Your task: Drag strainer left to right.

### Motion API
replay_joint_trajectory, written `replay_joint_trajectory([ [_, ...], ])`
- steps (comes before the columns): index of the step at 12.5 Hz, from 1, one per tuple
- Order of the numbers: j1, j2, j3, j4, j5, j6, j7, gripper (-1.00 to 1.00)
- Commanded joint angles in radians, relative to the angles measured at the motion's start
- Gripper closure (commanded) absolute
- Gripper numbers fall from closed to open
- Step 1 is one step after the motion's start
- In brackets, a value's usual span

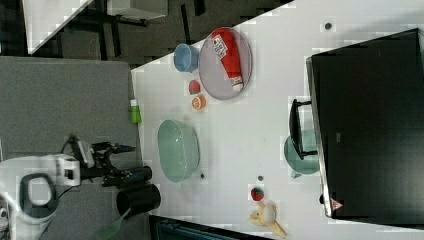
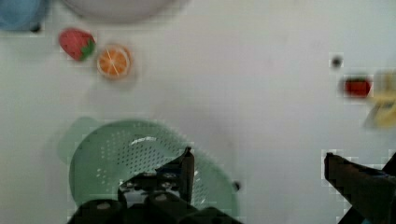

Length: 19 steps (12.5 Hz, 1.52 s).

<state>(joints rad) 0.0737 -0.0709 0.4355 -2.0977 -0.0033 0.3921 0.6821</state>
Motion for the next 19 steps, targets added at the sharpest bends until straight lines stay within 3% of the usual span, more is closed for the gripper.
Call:
replay_joint_trajectory([
  [1,-0.005,0.058,0.084,0.002,-0.022,0.106,0.374,-1.00],
  [6,0.007,0.316,0.127,-0.006,-0.030,0.332,0.633,-1.00],
  [11,0.014,0.543,0.097,-0.007,-0.091,0.563,0.678,-1.00],
  [19,0.071,0.647,-0.027,-0.041,-0.167,0.697,0.678,-1.00],
])
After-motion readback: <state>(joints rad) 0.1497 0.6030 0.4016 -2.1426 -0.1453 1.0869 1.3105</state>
